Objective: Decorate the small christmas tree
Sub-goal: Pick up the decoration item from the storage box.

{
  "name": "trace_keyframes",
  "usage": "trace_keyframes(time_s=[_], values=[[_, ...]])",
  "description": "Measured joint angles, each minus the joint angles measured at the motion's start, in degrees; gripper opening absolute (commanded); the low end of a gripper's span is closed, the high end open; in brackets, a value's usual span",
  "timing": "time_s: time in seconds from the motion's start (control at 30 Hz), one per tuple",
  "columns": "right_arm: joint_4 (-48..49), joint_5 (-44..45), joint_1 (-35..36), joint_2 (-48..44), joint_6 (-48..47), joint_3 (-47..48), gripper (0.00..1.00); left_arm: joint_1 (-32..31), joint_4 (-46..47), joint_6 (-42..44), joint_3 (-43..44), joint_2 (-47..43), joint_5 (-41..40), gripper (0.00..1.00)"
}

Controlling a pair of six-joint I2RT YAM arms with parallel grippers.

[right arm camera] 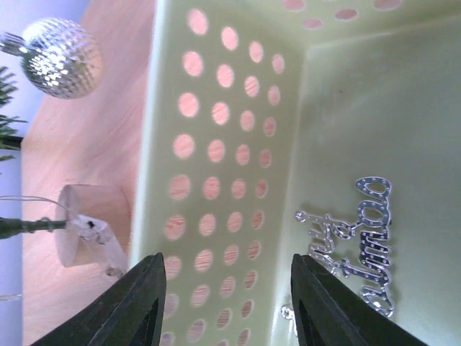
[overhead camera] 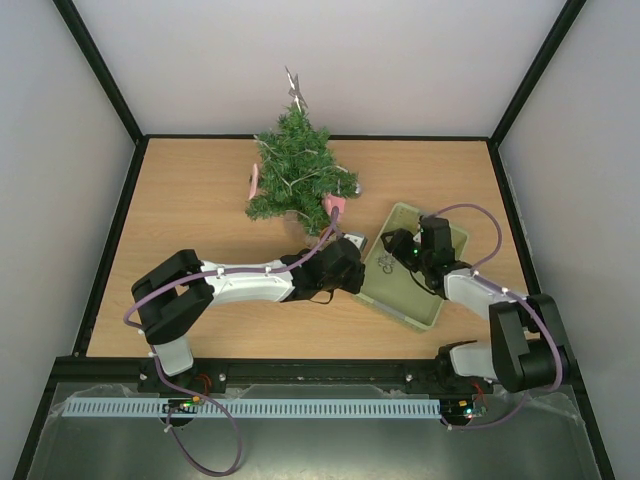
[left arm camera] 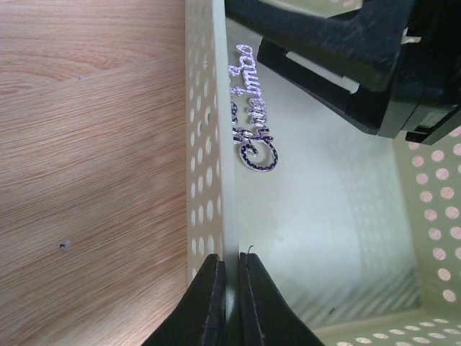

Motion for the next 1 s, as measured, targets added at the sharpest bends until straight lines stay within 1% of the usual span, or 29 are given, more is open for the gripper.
trace_keyframes(time_s=[0.13,0.3,0.5,0.63,0.7,0.77,0.87,1.0], values=[[0.9,-0.9,0.0,-1.7,1.1,-0.5,0.48,0.0,0.0,0.0,0.0,0.0,0.0,0.04],[0.7,-0.6,0.0,-1.4,0.7,-1.0,0.48,0.0,0.0,0.0,0.0,0.0,0.0,0.04],[-4.9,6.2,-0.2,0.0,-4.7,1.4,0.54,-0.3,0.0,0.0,0.0,0.0,0.2,0.04],[-5.9,9.0,-0.6,3.9,-6.8,3.9,0.56,-0.3,0.0,0.0,0.0,0.0,0.4,0.04],[-5.8,9.2,-0.7,5.2,-7.0,4.0,0.61,-0.3,0.1,0.0,0.0,0.0,0.4,0.04],[-5.5,9.2,-0.7,6.1,-6.7,3.6,0.64,-0.3,0.1,0.0,0.0,0.0,0.4,0.04],[-3.6,8.4,-0.7,8.2,-6.3,2.7,0.64,-0.3,-0.1,0.0,0.0,0.0,0.4,0.04],[2.1,5.8,-0.8,10.6,-5.6,2.6,0.64,-0.3,-0.1,0.0,-0.3,0.0,0.3,0.04]])
